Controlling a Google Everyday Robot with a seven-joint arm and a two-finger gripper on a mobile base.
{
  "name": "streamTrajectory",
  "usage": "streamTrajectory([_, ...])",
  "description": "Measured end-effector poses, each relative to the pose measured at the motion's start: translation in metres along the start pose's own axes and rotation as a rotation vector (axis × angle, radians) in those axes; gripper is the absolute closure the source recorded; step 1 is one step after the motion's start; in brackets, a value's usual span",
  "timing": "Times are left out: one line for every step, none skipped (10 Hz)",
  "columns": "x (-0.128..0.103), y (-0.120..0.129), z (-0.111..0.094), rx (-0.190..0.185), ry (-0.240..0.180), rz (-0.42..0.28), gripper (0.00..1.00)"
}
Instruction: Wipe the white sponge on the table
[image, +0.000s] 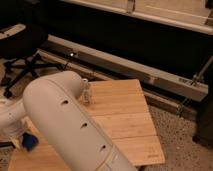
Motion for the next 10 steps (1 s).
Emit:
streamTrajectory([-0.004, -0.006, 0.002, 0.001, -0.027, 0.007, 0.89])
streamTrajectory([-0.006, -0.013, 0.003, 0.003, -0.052, 0.017, 0.89])
streamTrajectory([-0.007, -0.022, 0.003, 0.003, -0.082, 0.031, 0.89])
streamTrajectory([-0.007, -0.028, 0.003, 0.004, -0.096, 0.04, 0.89])
streamTrajectory([-0.003, -0.036, 0.004, 0.004, -0.116, 0.052, 0.89])
streamTrajectory([-0.001, -0.04, 0.004, 0.005, -0.122, 0.059, 0.89])
streamTrajectory([0.003, -0.045, 0.005, 0.006, -0.13, 0.068, 0.89])
streamTrajectory([0.008, -0.049, 0.006, 0.007, -0.132, 0.074, 0.89])
streamTrajectory([0.016, -0.054, 0.008, 0.01, -0.134, 0.083, 0.89])
streamTrajectory([0.023, -0.059, 0.008, 0.013, -0.133, 0.091, 0.89])
